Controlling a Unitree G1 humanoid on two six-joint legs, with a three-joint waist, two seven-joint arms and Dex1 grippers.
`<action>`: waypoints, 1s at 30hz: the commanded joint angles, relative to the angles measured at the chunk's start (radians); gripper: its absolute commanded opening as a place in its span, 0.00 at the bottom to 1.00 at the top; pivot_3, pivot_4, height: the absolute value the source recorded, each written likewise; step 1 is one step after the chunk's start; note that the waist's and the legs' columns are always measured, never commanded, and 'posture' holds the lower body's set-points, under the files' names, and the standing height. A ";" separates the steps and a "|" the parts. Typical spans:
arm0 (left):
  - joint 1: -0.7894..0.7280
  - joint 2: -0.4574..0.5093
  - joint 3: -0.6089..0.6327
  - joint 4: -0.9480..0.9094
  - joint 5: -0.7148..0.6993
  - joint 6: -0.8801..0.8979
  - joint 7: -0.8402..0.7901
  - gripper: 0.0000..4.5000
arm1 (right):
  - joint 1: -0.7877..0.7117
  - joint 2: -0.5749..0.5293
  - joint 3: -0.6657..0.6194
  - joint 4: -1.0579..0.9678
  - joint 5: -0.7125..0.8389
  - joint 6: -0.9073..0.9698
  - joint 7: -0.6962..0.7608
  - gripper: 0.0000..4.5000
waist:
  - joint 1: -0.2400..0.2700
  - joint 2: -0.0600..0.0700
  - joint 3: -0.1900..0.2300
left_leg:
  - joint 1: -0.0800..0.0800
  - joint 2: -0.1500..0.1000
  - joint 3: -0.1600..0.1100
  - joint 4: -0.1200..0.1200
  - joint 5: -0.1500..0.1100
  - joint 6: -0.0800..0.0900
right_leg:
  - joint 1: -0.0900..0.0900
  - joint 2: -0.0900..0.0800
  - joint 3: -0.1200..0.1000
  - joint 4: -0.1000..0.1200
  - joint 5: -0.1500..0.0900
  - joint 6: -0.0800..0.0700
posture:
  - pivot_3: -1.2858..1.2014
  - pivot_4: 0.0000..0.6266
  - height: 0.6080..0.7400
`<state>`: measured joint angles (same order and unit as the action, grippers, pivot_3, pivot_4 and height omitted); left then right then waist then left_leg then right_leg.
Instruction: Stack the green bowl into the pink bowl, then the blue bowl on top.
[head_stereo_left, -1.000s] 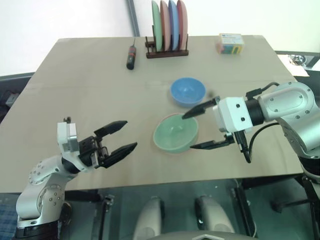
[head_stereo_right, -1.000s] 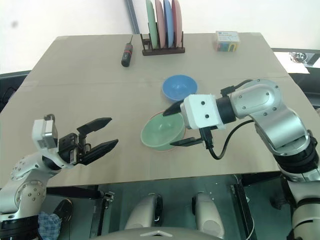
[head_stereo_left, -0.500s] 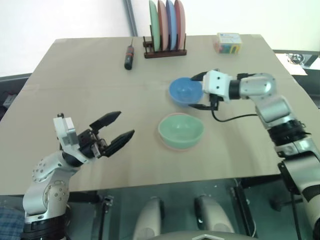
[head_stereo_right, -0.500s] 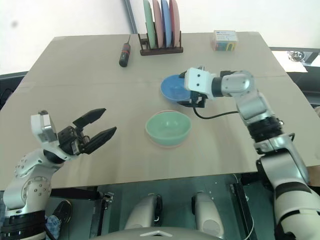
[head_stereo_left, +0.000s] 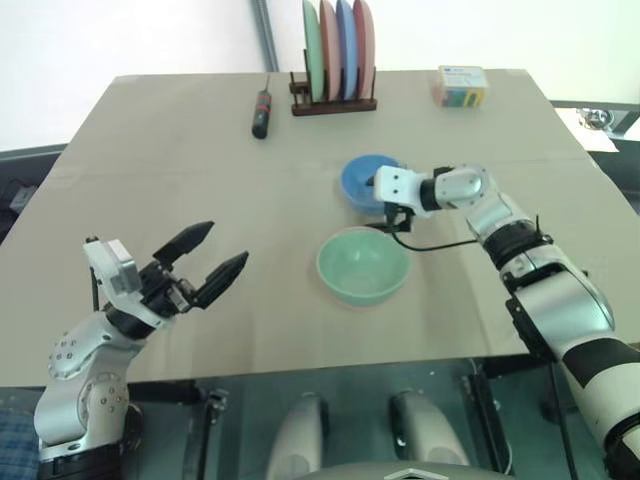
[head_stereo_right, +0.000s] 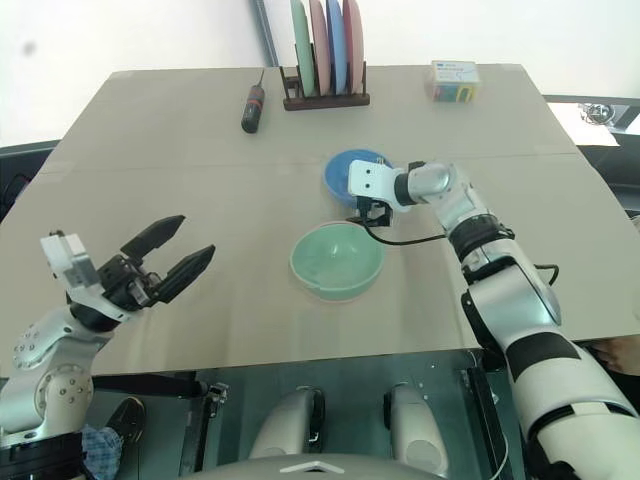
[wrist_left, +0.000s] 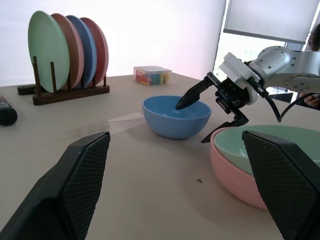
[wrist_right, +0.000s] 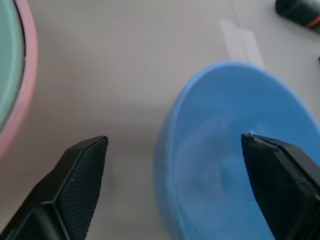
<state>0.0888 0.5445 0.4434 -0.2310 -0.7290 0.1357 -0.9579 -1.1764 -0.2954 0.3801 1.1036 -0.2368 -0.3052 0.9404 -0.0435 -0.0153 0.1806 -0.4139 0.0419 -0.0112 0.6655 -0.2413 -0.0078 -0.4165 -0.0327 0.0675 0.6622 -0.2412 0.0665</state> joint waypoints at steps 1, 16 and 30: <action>0.017 0.005 0.030 -0.050 -0.004 -0.024 0.009 1.00 | -0.053 0.013 -0.021 0.037 -0.010 0.021 -0.021 0.64 | -0.001 0.000 0.000 | 0.000 0.000 0.000 0.000 0.000 0.000 | 0.000 0.000 0.000 0.000 0.000 0.000 | 0.52 0.24 1.00; 0.020 0.010 0.002 -0.053 -0.008 -0.023 -0.002 1.00 | -0.015 -0.030 -0.066 -0.188 0.057 -0.046 0.128 0.01 | -0.001 0.001 0.001 | 0.000 0.000 0.000 -0.001 0.000 0.000 | -0.001 0.000 0.000 0.000 0.000 0.000 | 0.52 0.24 1.00; -0.219 0.087 -0.090 0.170 0.023 -0.019 -0.169 1.00 | 0.321 -0.351 -0.154 -1.372 0.511 0.687 0.437 0.01 | 0.009 0.001 0.001 | -0.001 0.000 -0.002 0.000 0.000 0.000 | 0.000 0.000 -0.002 0.000 0.000 0.000 | 0.52 0.24 1.00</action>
<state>-0.1071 0.6172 0.3624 -0.0763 -0.7093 0.1266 -1.0981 -0.8570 -0.6295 0.2550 -0.1596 0.2147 0.3119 1.3713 -0.0348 -0.0143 0.1813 -0.4144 0.0418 -0.0131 0.6652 -0.2414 -0.0077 -0.4164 -0.0327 0.0654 0.6621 -0.2414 0.0668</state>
